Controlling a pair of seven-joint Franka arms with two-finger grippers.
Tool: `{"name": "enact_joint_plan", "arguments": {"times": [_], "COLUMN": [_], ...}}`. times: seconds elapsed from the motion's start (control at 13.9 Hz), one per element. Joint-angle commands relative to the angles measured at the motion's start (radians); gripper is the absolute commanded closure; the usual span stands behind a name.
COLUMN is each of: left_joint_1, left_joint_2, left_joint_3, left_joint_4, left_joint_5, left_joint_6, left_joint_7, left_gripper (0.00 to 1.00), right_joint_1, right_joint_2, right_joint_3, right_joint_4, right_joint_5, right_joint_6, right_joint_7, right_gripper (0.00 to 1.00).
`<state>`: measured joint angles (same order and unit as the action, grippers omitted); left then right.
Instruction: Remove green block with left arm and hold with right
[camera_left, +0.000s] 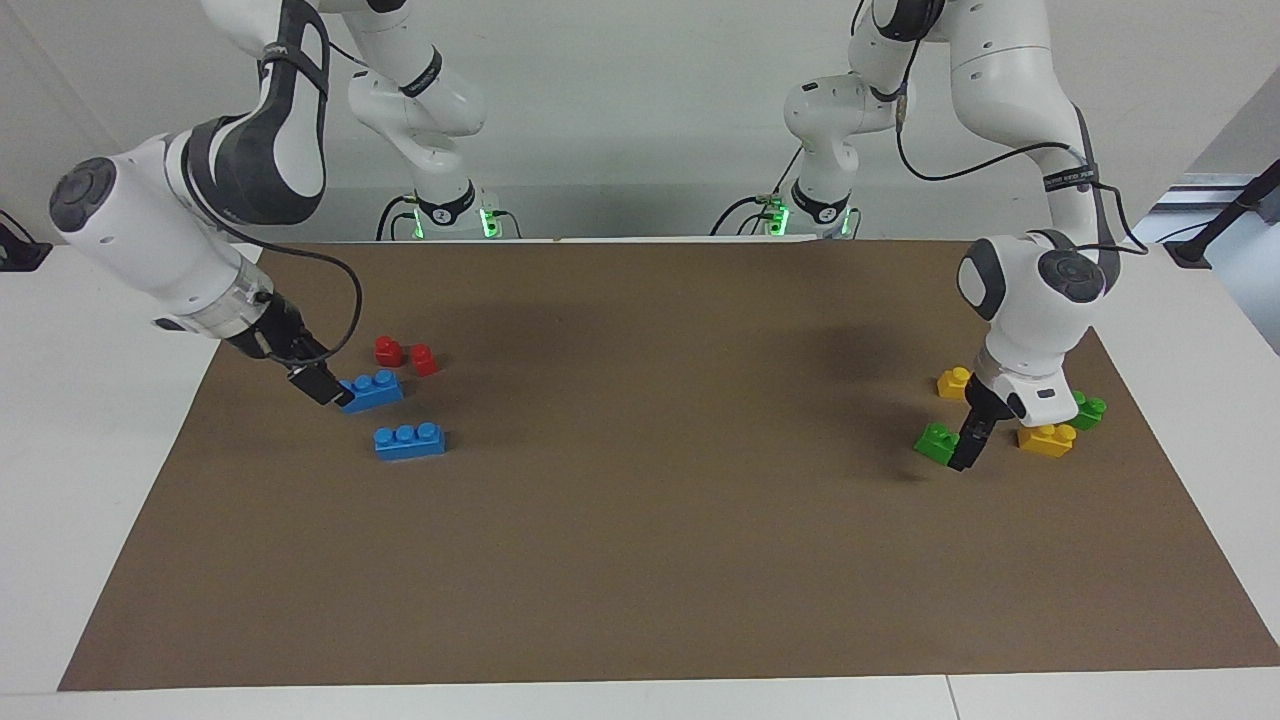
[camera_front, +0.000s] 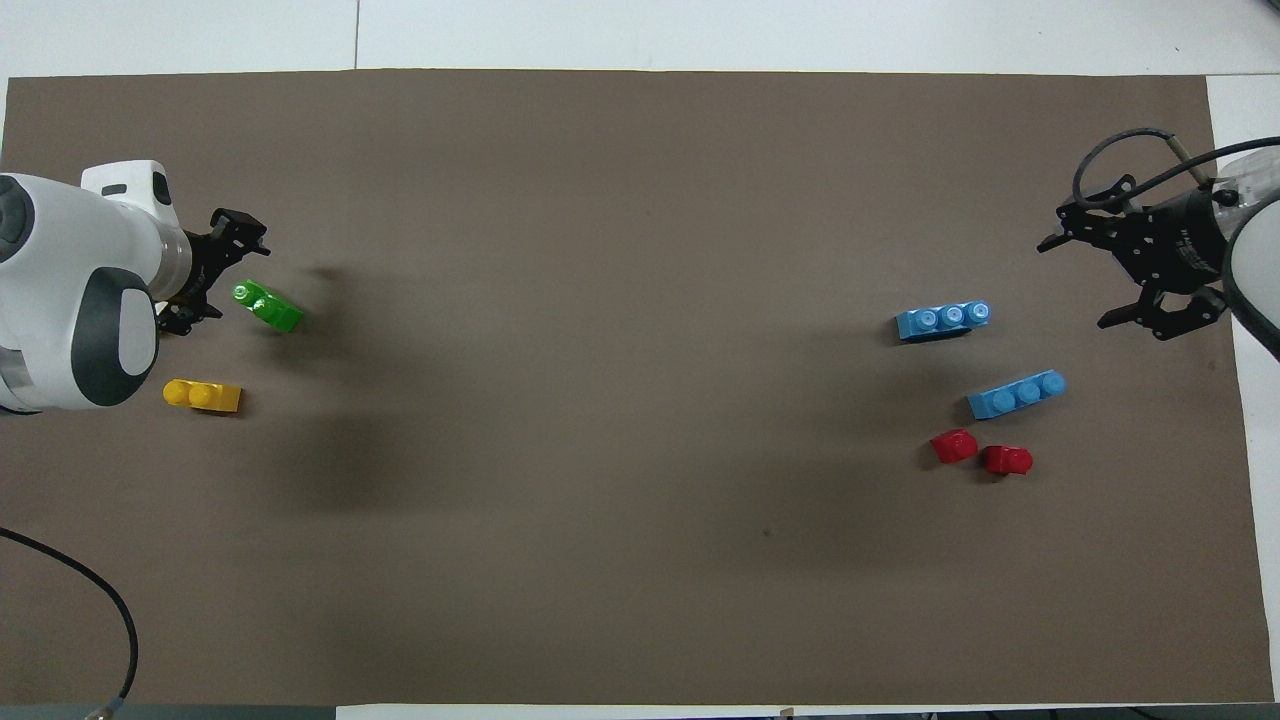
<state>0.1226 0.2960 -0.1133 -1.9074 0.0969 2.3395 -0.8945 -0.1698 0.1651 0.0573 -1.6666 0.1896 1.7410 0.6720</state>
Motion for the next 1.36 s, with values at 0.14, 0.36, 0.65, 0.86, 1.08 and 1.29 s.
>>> {"name": "enact_joint_plan", "arguments": {"times": [0.14, 0.36, 0.65, 0.86, 1.08, 1.29], "left_joint_1": [-0.007, -0.017, -0.024, -0.023, -0.023, -0.023], "left_joint_2": [-0.057, -0.093, -0.142, -0.224, -0.276, -0.282], "left_joint_3": [-0.005, -0.009, -0.022, -0.034, -0.042, -0.042], "left_joint_4": [0.106, 0.174, 0.255, 0.257, 0.26, 0.301], "left_joint_5": [0.02, 0.02, 0.018, 0.007, 0.004, -0.017], "left_joint_6": [-0.196, -0.33, -0.505, -0.6, -0.669, -0.742], "left_joint_7": [0.034, 0.214, 0.413, 0.566, 0.635, 0.654], "left_gripper": [0.0, 0.0, 0.0, 0.0, 0.0, 0.0], "right_joint_1": [0.081, 0.107, 0.098, 0.087, 0.072, 0.072], "right_joint_2": [-0.13, -0.154, -0.157, -0.157, -0.157, -0.157], "right_joint_3": [0.009, 0.009, 0.007, 0.003, 0.003, 0.003], "right_joint_4": [0.013, 0.014, 0.014, 0.014, 0.014, 0.014], "right_joint_5": [-0.124, -0.186, -0.214, -0.216, -0.222, -0.223], "right_joint_6": [-0.096, -0.112, -0.11, -0.109, -0.107, -0.107], "right_joint_7": [-0.265, -0.412, -0.557, -0.589, -0.612, -0.62], "right_gripper": [0.0, 0.0, 0.0, 0.0, 0.0, 0.0]}}
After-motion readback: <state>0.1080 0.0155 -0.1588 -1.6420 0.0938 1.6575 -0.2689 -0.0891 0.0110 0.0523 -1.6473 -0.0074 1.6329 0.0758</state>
